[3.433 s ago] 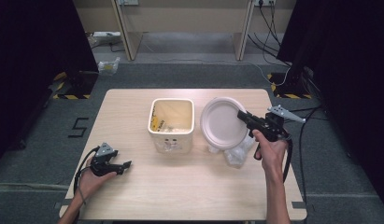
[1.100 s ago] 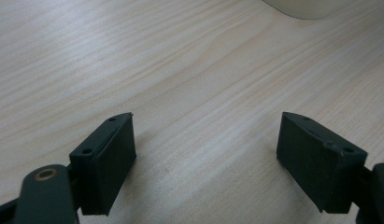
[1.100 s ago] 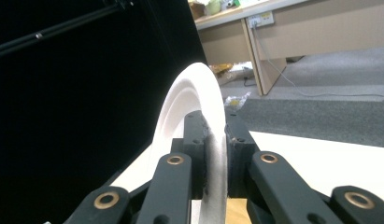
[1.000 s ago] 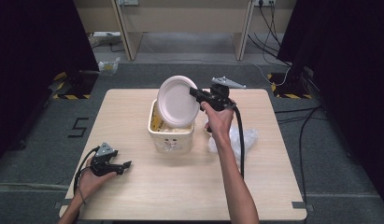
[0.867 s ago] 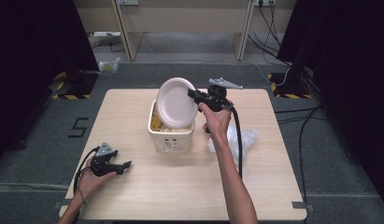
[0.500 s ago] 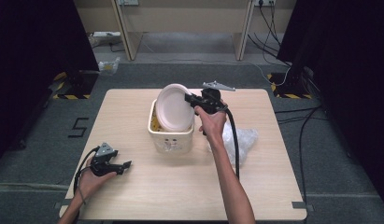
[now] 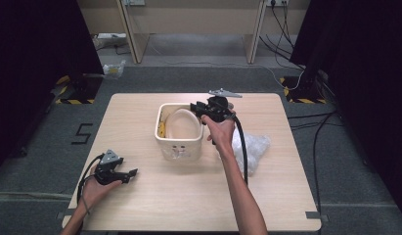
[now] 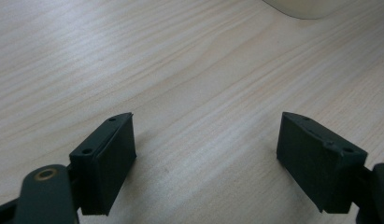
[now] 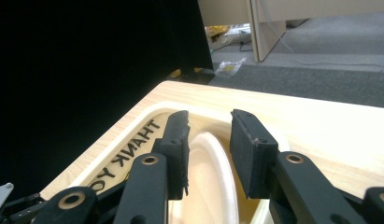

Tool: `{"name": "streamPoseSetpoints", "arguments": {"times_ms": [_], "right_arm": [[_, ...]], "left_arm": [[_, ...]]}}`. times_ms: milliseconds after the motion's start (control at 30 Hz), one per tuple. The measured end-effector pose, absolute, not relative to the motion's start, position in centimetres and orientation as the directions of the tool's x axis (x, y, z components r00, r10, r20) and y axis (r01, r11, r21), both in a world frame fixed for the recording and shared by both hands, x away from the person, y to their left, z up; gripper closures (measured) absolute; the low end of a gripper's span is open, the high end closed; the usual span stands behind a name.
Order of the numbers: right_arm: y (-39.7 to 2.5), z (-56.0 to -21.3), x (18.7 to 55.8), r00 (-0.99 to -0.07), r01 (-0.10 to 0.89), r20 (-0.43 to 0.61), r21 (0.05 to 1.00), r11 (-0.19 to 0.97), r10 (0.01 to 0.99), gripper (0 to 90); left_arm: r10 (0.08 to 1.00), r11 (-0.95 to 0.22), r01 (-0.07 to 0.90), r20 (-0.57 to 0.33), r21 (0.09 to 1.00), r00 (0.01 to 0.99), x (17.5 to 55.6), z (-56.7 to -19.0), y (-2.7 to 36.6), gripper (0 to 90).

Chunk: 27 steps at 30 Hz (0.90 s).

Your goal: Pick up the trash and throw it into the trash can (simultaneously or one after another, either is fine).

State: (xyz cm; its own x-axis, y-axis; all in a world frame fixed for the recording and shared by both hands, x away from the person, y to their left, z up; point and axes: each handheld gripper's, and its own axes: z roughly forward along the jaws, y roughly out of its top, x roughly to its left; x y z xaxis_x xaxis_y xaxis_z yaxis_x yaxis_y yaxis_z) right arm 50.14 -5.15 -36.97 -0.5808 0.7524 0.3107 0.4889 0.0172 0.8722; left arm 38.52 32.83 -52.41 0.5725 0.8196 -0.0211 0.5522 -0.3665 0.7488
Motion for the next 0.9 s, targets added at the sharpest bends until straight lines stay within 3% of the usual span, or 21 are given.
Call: {"name": "streamPoseSetpoints", "arguments": {"times_ms": [500, 900], "right_arm": [[-8.2, -35.9, 49.0, -0.568, 0.449, 0.245, 0.892, 0.047, 0.786, 57.9], [-11.8, -36.9, 47.8, -0.525, 0.46, 0.227, 0.887, 0.049, 0.82, 51.2]], "left_arm": [[0.82, -0.366, 0.552, -0.021, 0.749, 0.572, 38.5, -52.4, 32.8, 18.6], [0.82, -0.366, 0.552, -0.021, 0.749, 0.572, 38.5, -52.4, 32.8, 18.6]]}}
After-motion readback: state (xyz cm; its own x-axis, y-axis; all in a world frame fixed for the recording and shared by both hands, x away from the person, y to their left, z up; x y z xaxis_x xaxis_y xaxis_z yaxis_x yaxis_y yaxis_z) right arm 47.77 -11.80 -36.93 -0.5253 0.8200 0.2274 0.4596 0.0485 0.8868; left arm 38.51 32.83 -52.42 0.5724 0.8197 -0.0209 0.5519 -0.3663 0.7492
